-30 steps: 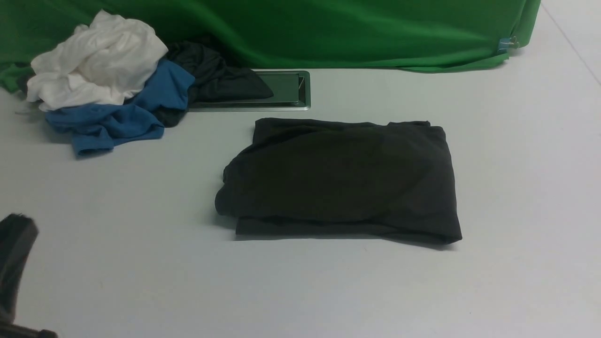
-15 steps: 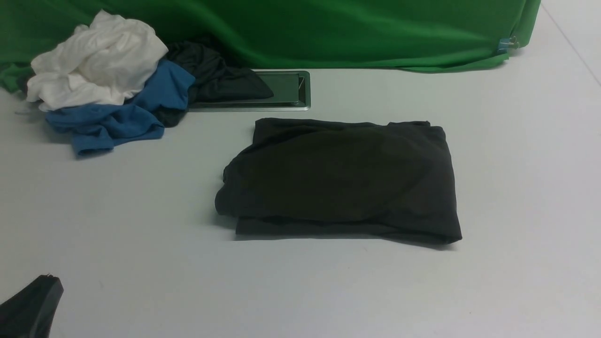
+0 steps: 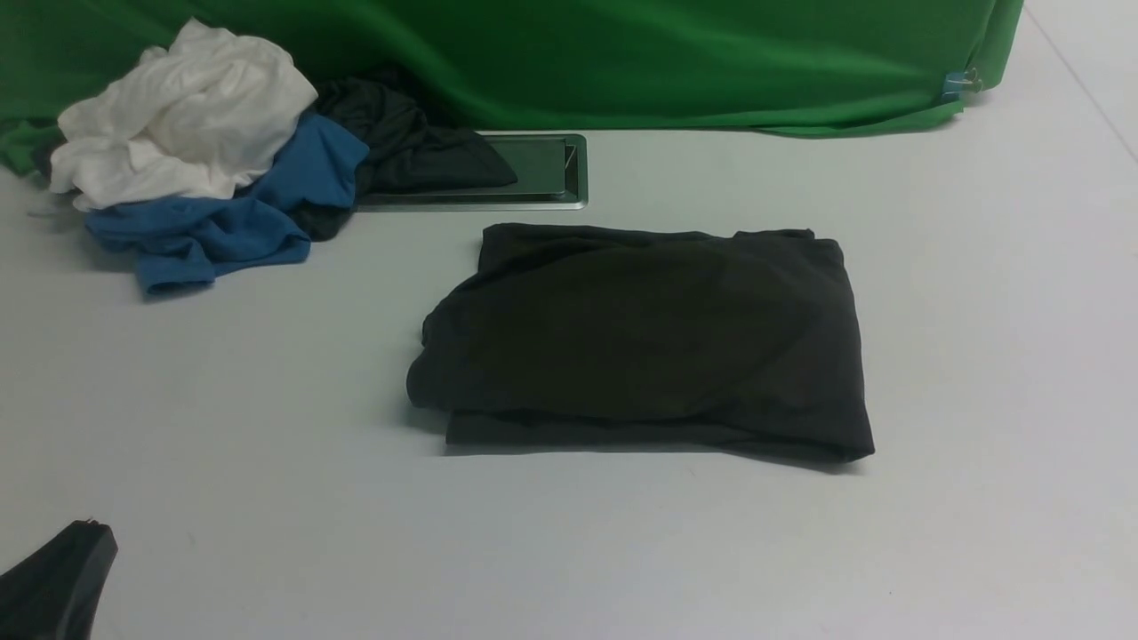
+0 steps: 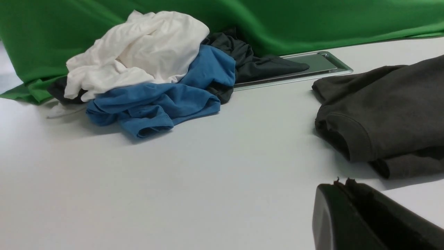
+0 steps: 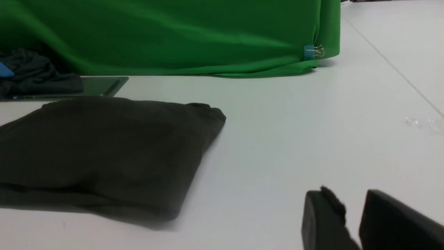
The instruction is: Fold a long-sleeved shirt on a white desktop.
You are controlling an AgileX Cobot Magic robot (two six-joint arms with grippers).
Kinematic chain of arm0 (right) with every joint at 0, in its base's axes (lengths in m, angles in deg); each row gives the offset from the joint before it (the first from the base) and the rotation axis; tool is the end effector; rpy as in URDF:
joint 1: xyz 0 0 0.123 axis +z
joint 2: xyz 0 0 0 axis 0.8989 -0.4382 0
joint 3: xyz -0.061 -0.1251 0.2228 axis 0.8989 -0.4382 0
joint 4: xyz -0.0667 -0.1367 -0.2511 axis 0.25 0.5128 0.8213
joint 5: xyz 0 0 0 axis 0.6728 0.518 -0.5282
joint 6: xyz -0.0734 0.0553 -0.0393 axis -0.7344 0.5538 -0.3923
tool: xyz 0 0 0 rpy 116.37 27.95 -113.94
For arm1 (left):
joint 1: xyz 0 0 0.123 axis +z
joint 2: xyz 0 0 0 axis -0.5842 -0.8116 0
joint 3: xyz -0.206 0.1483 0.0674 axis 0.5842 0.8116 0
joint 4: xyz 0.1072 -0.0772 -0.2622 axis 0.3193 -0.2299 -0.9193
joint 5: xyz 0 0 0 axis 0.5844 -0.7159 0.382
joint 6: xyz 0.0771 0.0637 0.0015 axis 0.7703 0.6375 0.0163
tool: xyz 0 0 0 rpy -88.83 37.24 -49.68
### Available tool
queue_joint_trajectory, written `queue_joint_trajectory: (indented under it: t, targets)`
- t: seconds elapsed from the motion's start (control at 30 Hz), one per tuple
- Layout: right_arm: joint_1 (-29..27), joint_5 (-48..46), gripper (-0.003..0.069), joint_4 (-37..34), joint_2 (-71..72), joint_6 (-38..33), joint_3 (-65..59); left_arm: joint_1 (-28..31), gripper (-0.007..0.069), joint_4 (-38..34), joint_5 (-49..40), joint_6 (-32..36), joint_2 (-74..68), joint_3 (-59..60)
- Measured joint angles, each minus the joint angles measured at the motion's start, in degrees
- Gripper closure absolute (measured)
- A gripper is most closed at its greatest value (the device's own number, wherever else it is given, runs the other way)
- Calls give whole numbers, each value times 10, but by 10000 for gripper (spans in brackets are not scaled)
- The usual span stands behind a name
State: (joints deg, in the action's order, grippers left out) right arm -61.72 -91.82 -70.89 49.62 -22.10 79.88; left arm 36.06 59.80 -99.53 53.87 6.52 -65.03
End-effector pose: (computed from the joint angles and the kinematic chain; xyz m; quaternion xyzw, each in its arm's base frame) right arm 0.1289 0.0066 0.1864 0.0151 0.7653 0.0472 0.6417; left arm 0.1292 -0.0064 0.1876 0.0718 0.7574 0.0189 0.6487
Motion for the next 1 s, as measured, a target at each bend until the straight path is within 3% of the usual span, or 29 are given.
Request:
queue_joint_trajectory:
  t: [1.0]
  targets:
    - [0,0,420,0,0,0,0,0,606,4,0,1,0,0]
